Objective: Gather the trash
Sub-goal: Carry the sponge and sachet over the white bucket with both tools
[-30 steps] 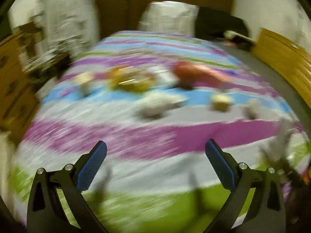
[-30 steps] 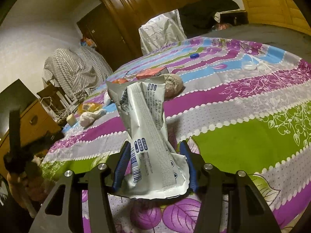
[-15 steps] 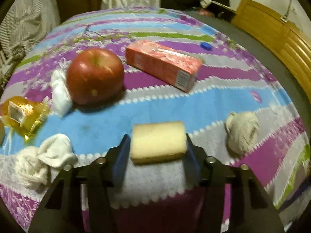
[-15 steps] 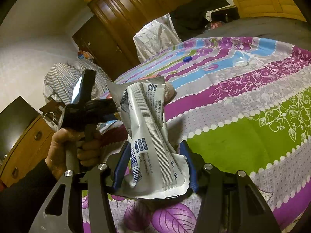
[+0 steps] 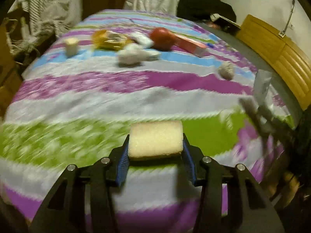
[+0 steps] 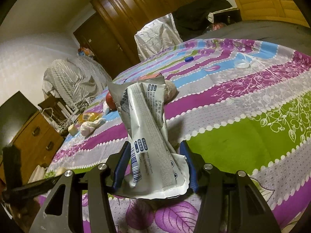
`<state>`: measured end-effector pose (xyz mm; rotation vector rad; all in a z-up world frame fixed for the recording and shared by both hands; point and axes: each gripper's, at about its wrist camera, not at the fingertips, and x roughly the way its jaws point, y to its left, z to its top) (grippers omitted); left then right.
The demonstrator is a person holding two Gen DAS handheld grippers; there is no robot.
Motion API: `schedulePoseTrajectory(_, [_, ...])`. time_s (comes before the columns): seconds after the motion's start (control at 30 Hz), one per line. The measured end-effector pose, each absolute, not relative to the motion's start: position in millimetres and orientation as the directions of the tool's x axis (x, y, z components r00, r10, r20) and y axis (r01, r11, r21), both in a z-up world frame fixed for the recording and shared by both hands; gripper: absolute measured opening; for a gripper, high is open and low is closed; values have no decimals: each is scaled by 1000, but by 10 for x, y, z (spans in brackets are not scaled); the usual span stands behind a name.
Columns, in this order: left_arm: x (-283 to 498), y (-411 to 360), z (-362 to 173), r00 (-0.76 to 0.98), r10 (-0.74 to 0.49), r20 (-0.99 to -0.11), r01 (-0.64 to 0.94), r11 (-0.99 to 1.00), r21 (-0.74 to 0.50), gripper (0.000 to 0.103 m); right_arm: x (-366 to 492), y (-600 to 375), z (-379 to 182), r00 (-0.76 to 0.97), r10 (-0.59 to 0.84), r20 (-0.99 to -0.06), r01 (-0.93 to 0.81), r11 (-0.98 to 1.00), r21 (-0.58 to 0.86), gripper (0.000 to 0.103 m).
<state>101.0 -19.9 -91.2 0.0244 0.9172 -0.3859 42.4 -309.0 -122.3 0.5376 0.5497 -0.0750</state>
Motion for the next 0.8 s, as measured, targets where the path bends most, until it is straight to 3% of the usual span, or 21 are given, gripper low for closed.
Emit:
schedulePoseTrajectory(0.23, [852, 277, -772, 656, -193, -730, 206, 976, -73, 46, 473, -2681, -1073, 828, 35, -560, 163, 940, 299, 53])
schedulePoseTrajectory(0.47, [758, 784, -455, 743, -37, -669, 48, 999, -2, 46, 540, -2059, -926, 790, 168, -590, 21, 954, 299, 53])
schedulePoseTrajectory(0.8, [654, 2111, 49, 743, 167, -648, -236, 971, -21, 46, 1045, -548, -374, 695, 454, -558, -333, 890, 310, 53])
